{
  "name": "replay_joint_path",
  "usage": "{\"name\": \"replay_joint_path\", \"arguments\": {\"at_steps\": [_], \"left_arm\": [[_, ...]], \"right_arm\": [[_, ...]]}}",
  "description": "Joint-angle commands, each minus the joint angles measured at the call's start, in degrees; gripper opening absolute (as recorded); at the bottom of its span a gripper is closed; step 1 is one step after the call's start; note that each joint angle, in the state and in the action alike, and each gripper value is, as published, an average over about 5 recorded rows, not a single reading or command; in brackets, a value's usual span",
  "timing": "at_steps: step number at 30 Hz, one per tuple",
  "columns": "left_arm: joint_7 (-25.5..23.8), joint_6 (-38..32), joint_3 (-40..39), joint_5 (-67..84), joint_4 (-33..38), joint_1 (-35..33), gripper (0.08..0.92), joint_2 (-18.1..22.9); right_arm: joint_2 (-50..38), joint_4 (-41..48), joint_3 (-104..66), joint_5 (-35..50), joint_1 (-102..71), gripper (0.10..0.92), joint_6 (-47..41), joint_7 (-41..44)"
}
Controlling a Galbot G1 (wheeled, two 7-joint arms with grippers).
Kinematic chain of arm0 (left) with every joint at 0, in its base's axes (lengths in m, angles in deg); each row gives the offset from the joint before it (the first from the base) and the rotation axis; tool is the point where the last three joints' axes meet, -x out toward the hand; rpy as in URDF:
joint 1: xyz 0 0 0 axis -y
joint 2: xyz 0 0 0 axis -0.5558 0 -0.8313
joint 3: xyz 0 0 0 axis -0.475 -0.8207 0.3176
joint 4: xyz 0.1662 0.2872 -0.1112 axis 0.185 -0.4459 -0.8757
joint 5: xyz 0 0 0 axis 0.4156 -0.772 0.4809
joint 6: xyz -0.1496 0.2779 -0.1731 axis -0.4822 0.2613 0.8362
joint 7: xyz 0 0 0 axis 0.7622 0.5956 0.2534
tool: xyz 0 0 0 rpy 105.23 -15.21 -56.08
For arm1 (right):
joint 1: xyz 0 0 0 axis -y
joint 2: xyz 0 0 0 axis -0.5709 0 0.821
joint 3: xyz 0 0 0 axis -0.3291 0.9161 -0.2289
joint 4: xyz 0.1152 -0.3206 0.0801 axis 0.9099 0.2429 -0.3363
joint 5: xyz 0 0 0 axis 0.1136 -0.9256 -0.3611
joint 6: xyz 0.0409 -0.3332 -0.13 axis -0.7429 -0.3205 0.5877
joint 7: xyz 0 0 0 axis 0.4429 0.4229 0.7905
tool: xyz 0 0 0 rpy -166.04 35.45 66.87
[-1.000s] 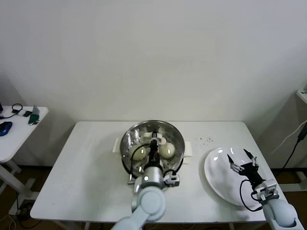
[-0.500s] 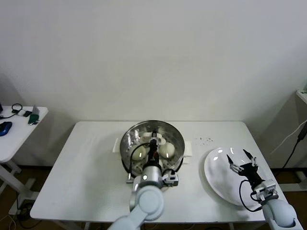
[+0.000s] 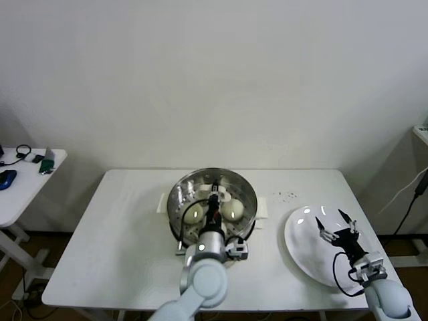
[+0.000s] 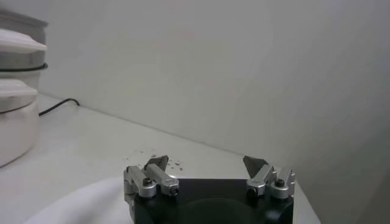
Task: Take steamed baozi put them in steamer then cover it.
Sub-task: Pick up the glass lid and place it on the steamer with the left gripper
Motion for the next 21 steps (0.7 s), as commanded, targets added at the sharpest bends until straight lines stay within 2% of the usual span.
{"name": "replay_joint_path", "arguments": {"at_steps": [1, 12, 21], "left_arm": [[0.80, 2.72, -0.04, 0.11, -0.39, -0.31, 0.153, -0.27], [-1.38, 2.03, 0.52, 0.43, 2.43, -0.45, 0.165, -0.71], [-1.46, 2.81, 1.00, 4.15, 8.55, -1.60, 0.400, -4.53]], "right_arm": [[0.14, -0.01, -0.03, -0.22, -0.01, 0.823, 0.14, 0.12], [-0.04, -0.44, -0.44, -0.02, -0.13, 0.823, -1.06, 0.63], [-0.10, -0.87, -0.82, 2.56, -0.01, 0.823, -2.92, 0.47]]}}
